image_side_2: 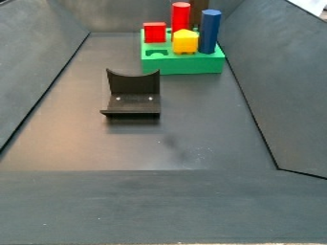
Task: Pick up the arch object. Move up. Place the arch object on the fixture. Regrasp the arch object. Rotate the arch object. Move to above the board. Insert the arch object.
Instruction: Insert the arch object.
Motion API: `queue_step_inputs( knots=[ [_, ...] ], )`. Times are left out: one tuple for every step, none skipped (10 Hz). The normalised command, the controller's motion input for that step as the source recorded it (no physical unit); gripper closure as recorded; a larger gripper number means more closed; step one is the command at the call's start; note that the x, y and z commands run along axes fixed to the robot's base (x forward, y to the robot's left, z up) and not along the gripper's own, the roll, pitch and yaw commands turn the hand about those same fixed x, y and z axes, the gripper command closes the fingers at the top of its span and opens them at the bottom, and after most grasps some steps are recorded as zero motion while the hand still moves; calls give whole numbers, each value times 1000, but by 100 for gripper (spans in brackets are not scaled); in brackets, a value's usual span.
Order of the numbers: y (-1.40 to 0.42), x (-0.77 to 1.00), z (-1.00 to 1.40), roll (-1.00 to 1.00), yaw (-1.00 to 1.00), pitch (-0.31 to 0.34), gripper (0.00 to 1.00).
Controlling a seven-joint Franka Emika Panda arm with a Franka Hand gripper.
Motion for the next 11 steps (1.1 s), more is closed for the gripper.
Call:
queue_step_inputs(
  knots=[
    [189,954,-760,83,0,100,100],
    [189,900,-711,50,0,69,100],
    [180,857,-646,33,0,43,100],
    [151,766,-551,9,0,0,100],
    [0,386,-426,0,0,0,100],
    [0,0,-217,0,0,-117,100],
    [0,-43,-271,29,54,-101,100],
    [0,-3,-366,17,3,-113,100],
    [49,-29,-363,0,0,-79,100],
    [0,-191,-397,21,0,-136,100],
    [0,-214,-400,26,0,-176,100]
  ],
)
